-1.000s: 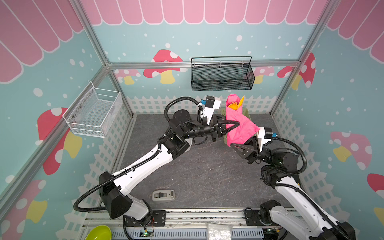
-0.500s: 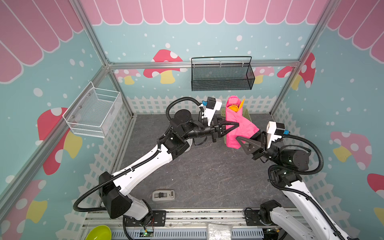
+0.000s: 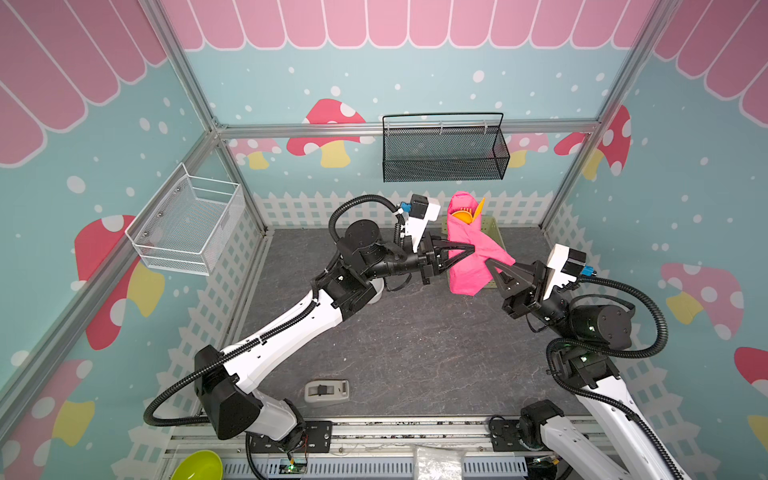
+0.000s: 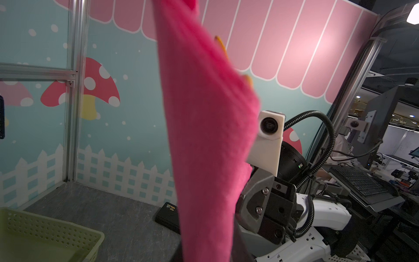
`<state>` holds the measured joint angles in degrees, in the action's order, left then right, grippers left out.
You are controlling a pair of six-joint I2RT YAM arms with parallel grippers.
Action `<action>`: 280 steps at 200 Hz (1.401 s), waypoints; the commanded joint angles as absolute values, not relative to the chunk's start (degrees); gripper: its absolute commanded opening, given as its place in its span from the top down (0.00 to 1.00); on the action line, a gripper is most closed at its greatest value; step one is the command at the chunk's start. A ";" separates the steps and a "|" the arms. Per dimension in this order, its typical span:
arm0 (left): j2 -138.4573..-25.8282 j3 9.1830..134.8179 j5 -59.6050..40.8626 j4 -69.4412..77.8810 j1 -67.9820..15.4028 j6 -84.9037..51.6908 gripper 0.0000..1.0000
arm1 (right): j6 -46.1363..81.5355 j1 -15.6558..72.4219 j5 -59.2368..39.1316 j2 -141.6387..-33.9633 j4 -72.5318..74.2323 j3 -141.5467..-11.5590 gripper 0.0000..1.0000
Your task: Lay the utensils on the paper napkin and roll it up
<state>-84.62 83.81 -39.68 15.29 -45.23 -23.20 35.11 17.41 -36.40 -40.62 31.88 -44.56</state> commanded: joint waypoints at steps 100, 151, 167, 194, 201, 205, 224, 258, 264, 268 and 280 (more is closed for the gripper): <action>-82.53 81.28 -42.85 20.29 -44.22 -25.47 0.90 | 31.20 17.67 -28.60 -43.63 24.58 -48.40 0.93; -82.91 82.84 -33.50 11.37 -42.86 -22.72 0.91 | 28.49 17.71 -25.40 -42.85 18.48 -49.13 0.73; -83.70 84.15 -29.41 7.03 -42.20 -21.51 0.92 | 26.82 17.70 -23.31 -42.76 14.88 -49.95 0.65; -84.99 86.34 -24.17 0.54 -41.08 -20.94 0.93 | 24.70 17.69 -21.90 -41.61 12.74 -50.33 0.61; -85.61 87.11 -24.21 -0.67 -40.66 -21.28 0.94 | 24.00 17.67 -23.39 -41.40 13.47 -50.16 0.62; -85.95 87.40 -24.60 -1.14 -40.42 -21.46 0.94 | 23.66 17.67 -24.59 -41.31 13.95 -50.05 0.63; -87.05 87.84 -27.58 -0.38 -39.83 -22.95 0.95 | 22.54 17.67 -31.78 -42.57 15.88 -50.25 0.63; -87.96 86.81 -33.99 5.39 -39.83 -25.35 0.95 | 23.74 17.67 -39.52 -46.49 16.43 -51.73 0.64; -87.98 86.52 -34.58 6.28 -39.83 -25.63 0.96 | 24.13 17.67 -40.82 -46.98 17.08 -51.81 0.65; -88.02 86.35 -35.10 6.68 -39.82 -25.81 0.96 | 24.40 17.67 -41.51 -47.27 17.42 -51.84 0.65; -88.07 85.89 -36.40 7.99 -39.82 -26.23 0.97 | 25.25 17.68 -42.69 -47.96 18.29 -52.04 0.65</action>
